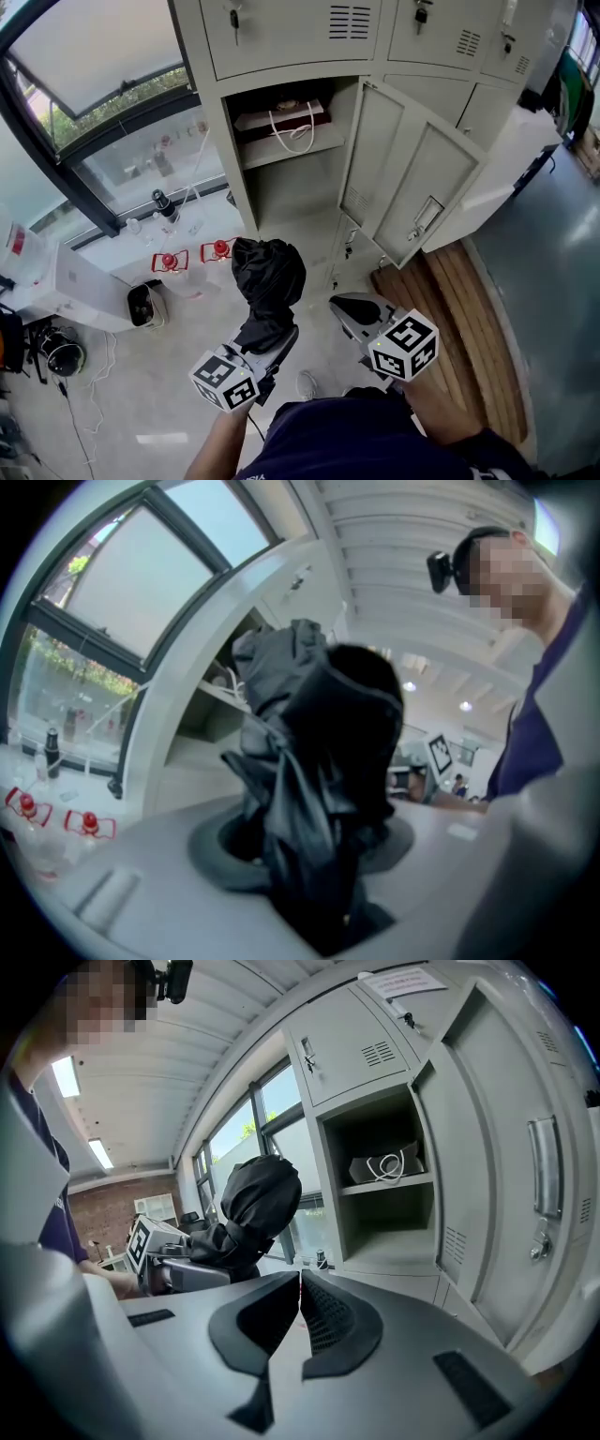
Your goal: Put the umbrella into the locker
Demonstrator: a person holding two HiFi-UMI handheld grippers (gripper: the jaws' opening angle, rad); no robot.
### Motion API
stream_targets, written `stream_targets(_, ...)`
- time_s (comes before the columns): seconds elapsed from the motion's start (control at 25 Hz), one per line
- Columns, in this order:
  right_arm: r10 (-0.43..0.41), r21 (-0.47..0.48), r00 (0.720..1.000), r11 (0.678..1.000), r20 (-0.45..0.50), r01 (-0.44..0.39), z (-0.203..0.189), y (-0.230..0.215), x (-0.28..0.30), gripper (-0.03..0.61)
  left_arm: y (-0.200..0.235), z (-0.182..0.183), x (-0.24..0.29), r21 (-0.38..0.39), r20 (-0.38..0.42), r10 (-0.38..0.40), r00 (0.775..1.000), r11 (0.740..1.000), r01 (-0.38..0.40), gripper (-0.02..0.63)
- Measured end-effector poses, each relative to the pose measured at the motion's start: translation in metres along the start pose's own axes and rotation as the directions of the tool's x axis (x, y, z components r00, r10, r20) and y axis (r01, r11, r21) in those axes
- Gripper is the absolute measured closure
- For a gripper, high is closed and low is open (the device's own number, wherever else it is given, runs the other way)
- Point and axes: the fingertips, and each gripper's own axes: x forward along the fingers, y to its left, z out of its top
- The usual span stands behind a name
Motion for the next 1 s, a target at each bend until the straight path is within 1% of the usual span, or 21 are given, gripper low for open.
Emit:
stream_targets(0.32,0.004,-0.003,0.999,1.0,0.034,-0.004,0.016,-0.016,0.021,0.571,0.024,0.0,0.021,0.001,-0.064,0.029,0.998,1.0,-0.029,0.417)
stream_targets(0.48,0.0,-0.004,0.997,1.0,0.074,0.001,0.028,-0.042,0.028,0.571,0.04,0.004,0.048,0.009,-0.091,0.06,0.994,0.998,-0.059,0.417)
stream_targets(0.6,0.017,0.014,0.994,1.0,0.109,-0.019,0.035,-0.061,0.034,0.571,0.055,0.006,0.069,0.016,-0.119,0.099,0.988,0.995,-0.098,0.416)
stream_targets(0.68,0.047,0.013,0.993,0.999,0.106,-0.048,0.033,-0.069,0.039,0.571,0.068,0.007,0.086,0.007,-0.137,0.124,0.983,0.992,-0.124,0.416)
stream_targets(0.76,0.098,-0.004,0.991,0.995,0.086,-0.098,0.03,-0.073,0.045,0.571,0.083,0.007,0.105,-0.006,-0.161,0.155,0.975,0.987,-0.158,0.416)
stream_targets(0.88,0.178,-0.049,0.982,0.983,0.064,-0.175,0.026,-0.071,0.046,0.571,0.099,0.007,0.13,-0.038,-0.198,0.196,0.96,0.977,-0.208,0.416)
stream_targets(1.0,0.238,-0.093,0.97,0.968,0.052,-0.232,0.025,-0.074,0.044,0.571,0.113,0.007,0.158,-0.074,-0.241,0.222,0.945,0.966,-0.246,0.416)
